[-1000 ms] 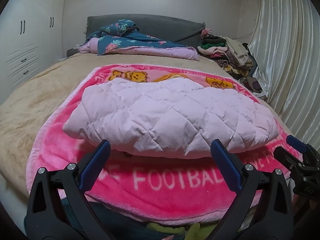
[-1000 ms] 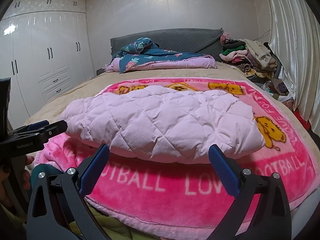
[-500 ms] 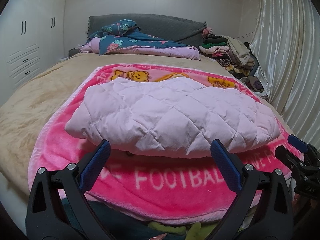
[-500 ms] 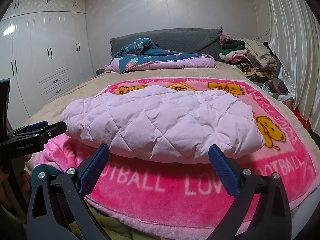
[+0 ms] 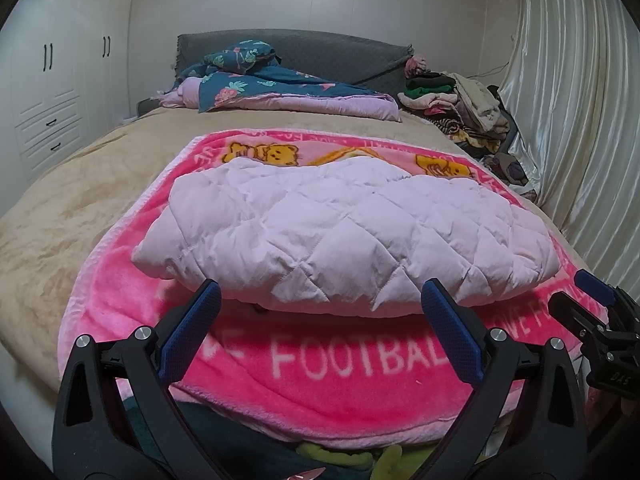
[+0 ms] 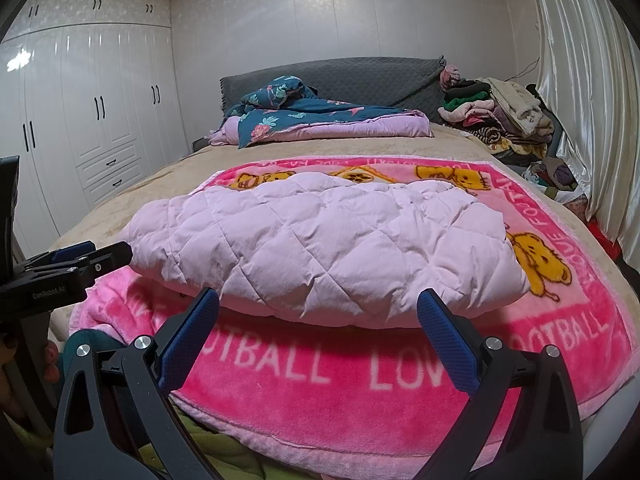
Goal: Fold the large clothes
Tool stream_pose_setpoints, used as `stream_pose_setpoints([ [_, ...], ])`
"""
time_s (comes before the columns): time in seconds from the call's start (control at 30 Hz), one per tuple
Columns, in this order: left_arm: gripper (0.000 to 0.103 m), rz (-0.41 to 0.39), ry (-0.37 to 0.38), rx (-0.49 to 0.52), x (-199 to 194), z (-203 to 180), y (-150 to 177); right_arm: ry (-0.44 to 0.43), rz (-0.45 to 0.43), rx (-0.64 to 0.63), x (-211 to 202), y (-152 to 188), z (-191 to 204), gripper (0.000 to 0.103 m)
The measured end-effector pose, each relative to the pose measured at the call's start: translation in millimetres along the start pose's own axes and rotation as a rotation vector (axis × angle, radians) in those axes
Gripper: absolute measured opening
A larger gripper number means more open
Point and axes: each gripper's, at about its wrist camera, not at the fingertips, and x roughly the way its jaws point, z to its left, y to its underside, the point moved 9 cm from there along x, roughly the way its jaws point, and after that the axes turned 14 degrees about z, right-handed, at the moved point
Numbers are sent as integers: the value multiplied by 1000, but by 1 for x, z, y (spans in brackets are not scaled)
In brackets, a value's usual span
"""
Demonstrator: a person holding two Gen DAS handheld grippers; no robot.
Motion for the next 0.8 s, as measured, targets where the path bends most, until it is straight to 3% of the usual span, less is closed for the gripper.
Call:
stream_pose_setpoints([
  [0.8,94,1,-8,0,-3,1,-1,7,-7,-6,-2,-2,2,99],
])
